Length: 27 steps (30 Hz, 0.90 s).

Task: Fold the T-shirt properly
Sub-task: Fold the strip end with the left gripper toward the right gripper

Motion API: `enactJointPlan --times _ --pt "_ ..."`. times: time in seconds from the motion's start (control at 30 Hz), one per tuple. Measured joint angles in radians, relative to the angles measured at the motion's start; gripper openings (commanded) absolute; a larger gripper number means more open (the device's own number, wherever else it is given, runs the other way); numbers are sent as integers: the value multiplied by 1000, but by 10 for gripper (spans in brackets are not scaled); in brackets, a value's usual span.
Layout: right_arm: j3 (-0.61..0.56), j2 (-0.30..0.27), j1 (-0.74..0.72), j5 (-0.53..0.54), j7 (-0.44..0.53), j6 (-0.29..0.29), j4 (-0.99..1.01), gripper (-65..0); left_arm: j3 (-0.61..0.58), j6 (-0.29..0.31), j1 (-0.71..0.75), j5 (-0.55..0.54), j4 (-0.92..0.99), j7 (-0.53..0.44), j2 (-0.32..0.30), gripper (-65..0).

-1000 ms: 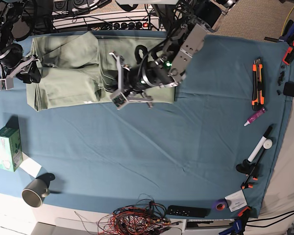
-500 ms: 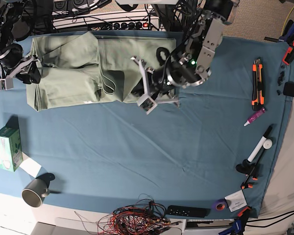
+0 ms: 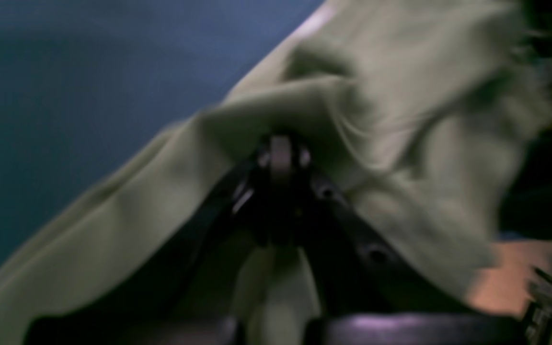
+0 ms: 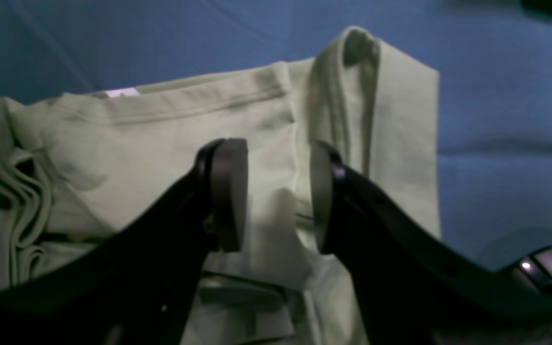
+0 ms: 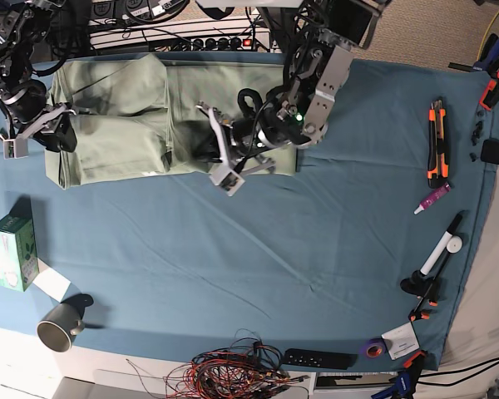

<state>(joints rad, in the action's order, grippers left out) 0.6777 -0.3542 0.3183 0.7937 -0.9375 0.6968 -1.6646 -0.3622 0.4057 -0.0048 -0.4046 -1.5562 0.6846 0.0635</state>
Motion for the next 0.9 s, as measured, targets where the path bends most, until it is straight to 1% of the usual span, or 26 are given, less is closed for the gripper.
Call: enactJointPlan --times 0.03,0.13,0.17,0.2,0.23,0.33,0.4,0.47,0.5,0.53,0.6,0.63,0.7,0.73,0.8,0.83,0.9 --pt "0 3 0 0 1 0 0 -427 -9 45 -6 -29 0 1 0 -650" --pt "0 5 0 -1 -1 0 0 -427 -23 210 -18 -132 0 2 1 -650" --pt "0 5 0 -1 0 0 0 -427 -23 255 -21 -169 -1 11 1 -650" --pt "0 4 0 -1 0 0 0 -427 -23 287 -22 -196 -1 21 1 -650" --pt "0 5 0 0 0 0 0 -427 -22 287 -24 -223 -1 50 0 -650" --pt "0 3 0 -5 -1 0 0 -427 -21 283 -31 -249 -1 135 -12 -650" --pt "6 -9 0 -61 19 1 0 -427 -13 284 -32 -255 -2 156 -30 -650" --pt "39 -21 0 -127 60 2 0 -426 3 284 -32 -266 -10 163 -60 -650" --pt "60 -31 -1 -151 58 2 0 -418 15 283 -32 -270 -15 167 -76 -650" --pt "79 -43 0 -172 52 1 0 -381 25 283 -32 -282 -16 169 -92 -650" --pt "106 -66 0 -179 26 1 0 -314 40 283 -32 -304 -18 185 -118 -650" --pt "113 -72 0 -175 26 0 0 -296 43 283 -31 -315 -18 192 -128 -650" --pt "114 -81 0 -176 27 0 3 -293 43 283 -29 -329 -18 208 -138 -650" --pt "114 -85 -1 -172 33 -9 11 -293 43 284 -29 -330 -18 214 -139 -650" --pt "114 -86 -6 -170 36 -65 42 -293 43 283 -29 -331 -18 217 -138 -650" --pt "115 -87 -11 -167 33 -79 67 -293 43 283 -29 -331 -18 217 -138 -650" --pt "116 -87 -29 -137 -2 -79 134 -293 43 283 -28 -332 -18 217 -138 -650"
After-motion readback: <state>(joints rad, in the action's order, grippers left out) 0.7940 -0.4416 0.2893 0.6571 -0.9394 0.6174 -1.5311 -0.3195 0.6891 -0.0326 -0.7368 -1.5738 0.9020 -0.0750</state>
